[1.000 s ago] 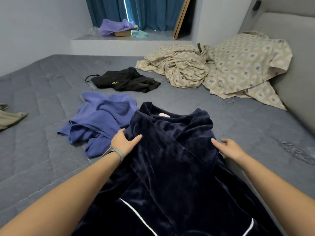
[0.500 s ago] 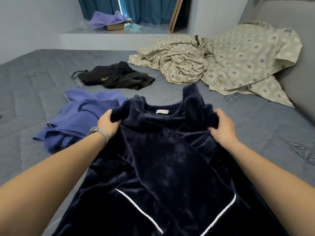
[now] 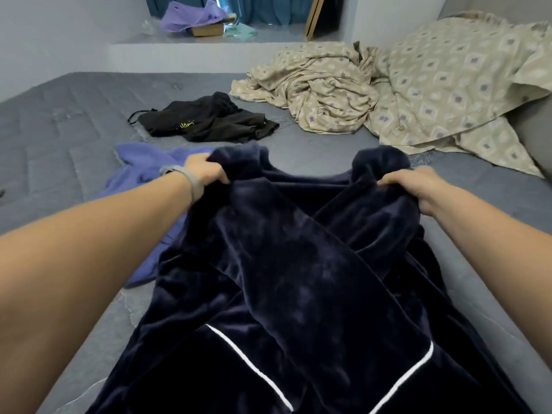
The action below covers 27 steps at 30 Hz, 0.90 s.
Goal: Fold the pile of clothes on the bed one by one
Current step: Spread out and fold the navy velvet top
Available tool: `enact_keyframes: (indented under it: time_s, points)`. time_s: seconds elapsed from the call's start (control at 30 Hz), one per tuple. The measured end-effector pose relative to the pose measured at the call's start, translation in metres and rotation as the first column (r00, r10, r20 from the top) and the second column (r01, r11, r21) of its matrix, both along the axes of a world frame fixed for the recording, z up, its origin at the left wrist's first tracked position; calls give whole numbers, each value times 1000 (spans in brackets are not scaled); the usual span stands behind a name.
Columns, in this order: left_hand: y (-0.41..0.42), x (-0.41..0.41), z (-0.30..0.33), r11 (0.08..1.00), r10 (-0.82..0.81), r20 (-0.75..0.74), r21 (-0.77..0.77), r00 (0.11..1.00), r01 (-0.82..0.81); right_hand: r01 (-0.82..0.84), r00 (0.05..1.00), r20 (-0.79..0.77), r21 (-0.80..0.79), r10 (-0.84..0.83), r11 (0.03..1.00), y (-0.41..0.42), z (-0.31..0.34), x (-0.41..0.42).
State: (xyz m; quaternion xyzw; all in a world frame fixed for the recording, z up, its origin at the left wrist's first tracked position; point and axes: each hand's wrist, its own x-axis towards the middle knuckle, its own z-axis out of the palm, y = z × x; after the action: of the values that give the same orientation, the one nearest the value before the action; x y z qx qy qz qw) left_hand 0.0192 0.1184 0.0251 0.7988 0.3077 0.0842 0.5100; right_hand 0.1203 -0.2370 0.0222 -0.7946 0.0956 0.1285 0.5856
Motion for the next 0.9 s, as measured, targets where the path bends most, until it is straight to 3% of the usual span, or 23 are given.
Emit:
enact_keyframes:
  time_s: [0.07, 0.13, 0.23, 0.37, 0.47, 0.57, 0.63, 0.7, 0.73, 0.77, 0.8, 0.87, 0.9]
  points:
    - [4, -19, 16, 997, -81, 227, 1, 971, 83, 16, 989, 148, 87, -29, 996, -20, 18, -14]
    - [5, -52, 25, 967, -251, 272, 109, 929, 230, -53, 965, 260, 77, 32, 996, -41, 27, -47]
    - [9, -118, 29, 843, -507, 151, 295, 849, 450, -231, 887, 361, -190, 287, 954, -78, 33, -114]
    - [-3, -217, 23, 665, -719, -74, 214, 691, 715, -460, 746, 352, -341, 566, 820, -108, 33, -208]
    - [-12, -282, 17, 635, -730, -133, 229, 670, 737, -498, 650, 422, -392, 633, 773, -122, 32, -265]
    - [-16, -336, 2, 586, -747, -157, 303, 646, 751, -447, 466, 467, -609, 751, 655, -145, 11, -296]
    - [-17, -358, -15, 509, -725, -207, 480, 657, 714, -387, 397, 365, -765, 842, 514, -162, -8, -308]
    - [-25, -368, -27, 317, -622, -441, 614, 647, 723, -288, 387, 172, -911, 906, 296, -170, -21, -317]
    - [-34, -373, -28, 317, -519, -520, 620, 679, 717, -257, 409, 72, -948, 910, 190, -172, -25, -321]
    - [-45, -377, -27, 360, -431, -537, 635, 725, 684, -219, 446, 58, -960, 893, 172, -170, -23, -326]
    - [-61, -381, -24, 457, -383, -457, 661, 803, 594, -167, 494, 144, -952, 857, 256, -167, -20, -334]
    - [-98, -387, -21, 596, -363, -127, 730, 923, 335, -29, 587, 429, -836, 686, 548, -151, -9, -352]
    - [-119, -389, -18, 596, -379, -17, 761, 925, 258, 45, 605, 545, -751, 581, 658, -139, -6, -359]
